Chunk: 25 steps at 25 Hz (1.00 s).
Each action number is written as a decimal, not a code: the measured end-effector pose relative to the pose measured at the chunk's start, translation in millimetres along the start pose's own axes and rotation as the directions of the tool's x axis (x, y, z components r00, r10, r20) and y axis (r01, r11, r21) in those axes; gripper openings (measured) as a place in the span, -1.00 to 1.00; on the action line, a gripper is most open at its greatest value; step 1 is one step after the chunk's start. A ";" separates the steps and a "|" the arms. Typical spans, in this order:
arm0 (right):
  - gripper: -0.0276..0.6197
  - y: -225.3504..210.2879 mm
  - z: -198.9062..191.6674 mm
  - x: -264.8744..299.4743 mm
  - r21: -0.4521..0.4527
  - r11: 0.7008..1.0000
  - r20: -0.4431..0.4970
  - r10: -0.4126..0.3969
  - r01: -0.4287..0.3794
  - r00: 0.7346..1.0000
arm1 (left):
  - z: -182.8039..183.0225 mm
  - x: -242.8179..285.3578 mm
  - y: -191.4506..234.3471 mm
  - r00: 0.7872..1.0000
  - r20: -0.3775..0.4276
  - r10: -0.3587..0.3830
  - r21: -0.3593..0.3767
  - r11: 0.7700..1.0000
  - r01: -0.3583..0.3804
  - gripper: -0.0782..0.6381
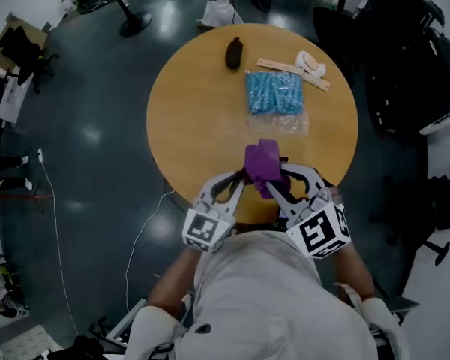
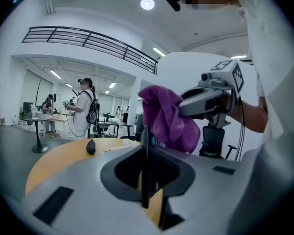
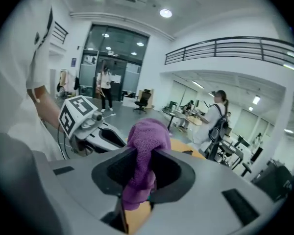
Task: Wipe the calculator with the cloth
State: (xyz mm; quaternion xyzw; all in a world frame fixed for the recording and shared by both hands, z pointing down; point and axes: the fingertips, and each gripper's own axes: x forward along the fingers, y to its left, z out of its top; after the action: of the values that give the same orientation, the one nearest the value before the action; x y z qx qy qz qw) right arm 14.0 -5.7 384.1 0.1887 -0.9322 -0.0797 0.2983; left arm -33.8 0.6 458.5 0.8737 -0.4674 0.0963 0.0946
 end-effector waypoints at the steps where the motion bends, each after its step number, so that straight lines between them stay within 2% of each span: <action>1: -0.61 9.7 5.5 6.0 -0.031 0.999 -0.002 0.024 -0.024 1.000 | 2.7 -0.1 -5.8 1.000 0.005 -0.019 0.009 1.000 0.019 -0.66; 4: -0.61 24.9 3.3 17.2 -0.098 0.994 -0.057 0.040 -0.045 0.998 | 14.7 -2.5 -24.3 0.997 0.031 -0.068 0.026 0.997 0.067 -0.66; 6: -0.61 25.6 -5.8 15.9 -0.093 0.994 -0.096 0.040 -0.049 0.995 | 17.3 -4.8 -29.8 0.996 0.042 -0.082 0.060 0.995 0.079 -0.66; 12: -0.61 16.7 -48.0 2.6 0.050 0.994 -0.165 0.103 -0.096 0.981 | 23.1 -16.1 -37.6 0.988 0.057 -0.144 0.236 0.963 0.127 -0.66; 17: -0.61 21.9 -85.5 -1.1 0.125 0.984 -0.224 0.156 -0.130 0.962 | 18.1 -24.8 -38.5 0.985 0.023 -0.173 0.278 0.947 0.160 -0.66; 22: -0.61 28.7 -118.7 1.7 0.217 0.962 -0.245 0.216 -0.164 0.945 | 12.8 -28.8 -42.1 0.980 -0.016 -0.196 0.324 0.927 0.191 -0.66; 25: -0.61 34.6 -147.0 5.2 0.248 0.950 -0.290 0.260 -0.190 0.921 | 2.0 -32.1 -40.1 0.976 -0.070 -0.206 0.326 0.920 0.218 -0.66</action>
State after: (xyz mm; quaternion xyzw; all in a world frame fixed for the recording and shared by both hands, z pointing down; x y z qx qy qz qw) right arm 85.7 18.6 514.8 0.1211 -0.8904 0.0883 0.4299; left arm -17.6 47.6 445.3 0.9207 -0.3455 0.1776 -0.0362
